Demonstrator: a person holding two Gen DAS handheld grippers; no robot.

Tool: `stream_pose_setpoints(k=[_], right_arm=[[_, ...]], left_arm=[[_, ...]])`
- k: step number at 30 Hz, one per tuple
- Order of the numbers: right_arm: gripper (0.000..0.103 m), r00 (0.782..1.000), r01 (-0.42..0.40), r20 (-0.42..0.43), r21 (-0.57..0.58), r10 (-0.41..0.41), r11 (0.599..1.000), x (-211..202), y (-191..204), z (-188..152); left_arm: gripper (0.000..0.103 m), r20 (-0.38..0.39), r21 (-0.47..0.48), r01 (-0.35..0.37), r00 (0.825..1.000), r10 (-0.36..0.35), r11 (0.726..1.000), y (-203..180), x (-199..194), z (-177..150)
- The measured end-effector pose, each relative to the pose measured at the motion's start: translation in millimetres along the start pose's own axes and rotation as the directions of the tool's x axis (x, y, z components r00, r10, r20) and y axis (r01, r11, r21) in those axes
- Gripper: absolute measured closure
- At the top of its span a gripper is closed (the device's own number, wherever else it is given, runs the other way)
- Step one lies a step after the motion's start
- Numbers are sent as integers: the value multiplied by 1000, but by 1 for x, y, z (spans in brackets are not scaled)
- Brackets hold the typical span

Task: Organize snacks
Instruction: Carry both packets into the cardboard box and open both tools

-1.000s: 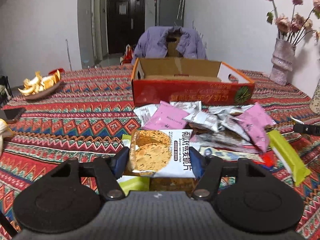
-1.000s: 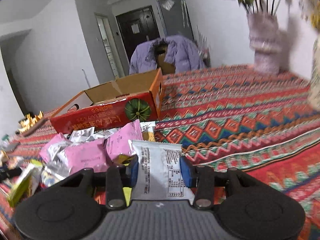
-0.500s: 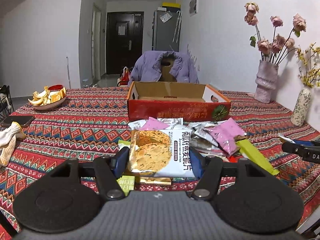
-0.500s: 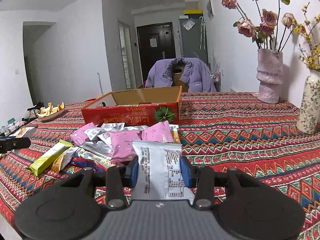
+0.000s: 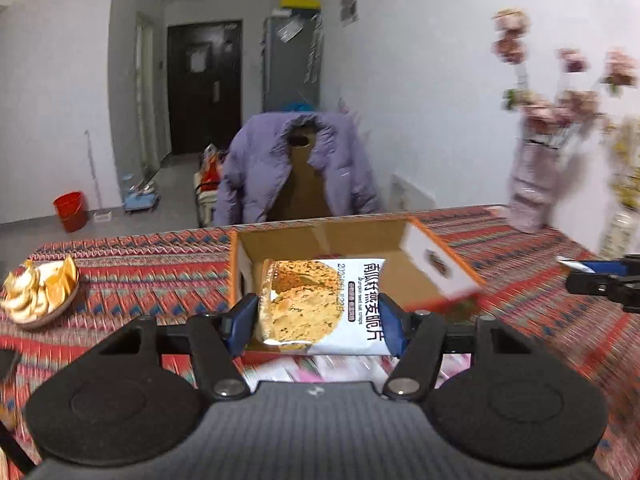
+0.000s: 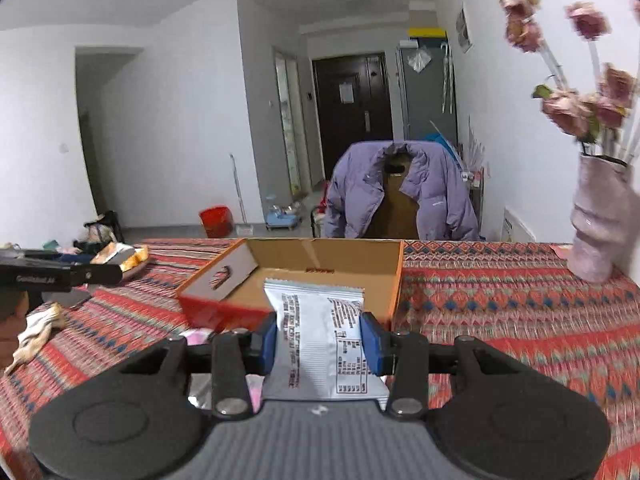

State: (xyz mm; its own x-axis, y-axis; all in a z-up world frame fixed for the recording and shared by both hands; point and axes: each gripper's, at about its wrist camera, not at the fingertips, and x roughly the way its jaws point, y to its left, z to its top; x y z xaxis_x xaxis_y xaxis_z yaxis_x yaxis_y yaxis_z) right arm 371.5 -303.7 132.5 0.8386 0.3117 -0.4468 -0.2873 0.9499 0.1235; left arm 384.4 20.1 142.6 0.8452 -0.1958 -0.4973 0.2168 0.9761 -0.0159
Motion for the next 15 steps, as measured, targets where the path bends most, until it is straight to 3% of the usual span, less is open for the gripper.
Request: stream_pose_setpoints(k=[5, 9, 12, 15], right_arm=[[61, 992, 39, -121, 52, -32, 998, 120, -17, 54], [61, 959, 167, -233, -1, -162, 986, 236, -28, 64], [58, 928, 244, -270, -80, -257, 966, 293, -31, 59], [51, 921, 250, -262, -164, -287, 954, 318, -22, 56]], left_arm=[[39, -103, -4, -39, 994, 38, 999, 27, 114, 49], [39, -208, -33, -48, 977, 40, 998, 46, 211, 54], [38, -257, -61, -56, 966, 39, 997, 58, 254, 47], [28, -229, -38, -70, 972, 60, 997, 62, 271, 44]])
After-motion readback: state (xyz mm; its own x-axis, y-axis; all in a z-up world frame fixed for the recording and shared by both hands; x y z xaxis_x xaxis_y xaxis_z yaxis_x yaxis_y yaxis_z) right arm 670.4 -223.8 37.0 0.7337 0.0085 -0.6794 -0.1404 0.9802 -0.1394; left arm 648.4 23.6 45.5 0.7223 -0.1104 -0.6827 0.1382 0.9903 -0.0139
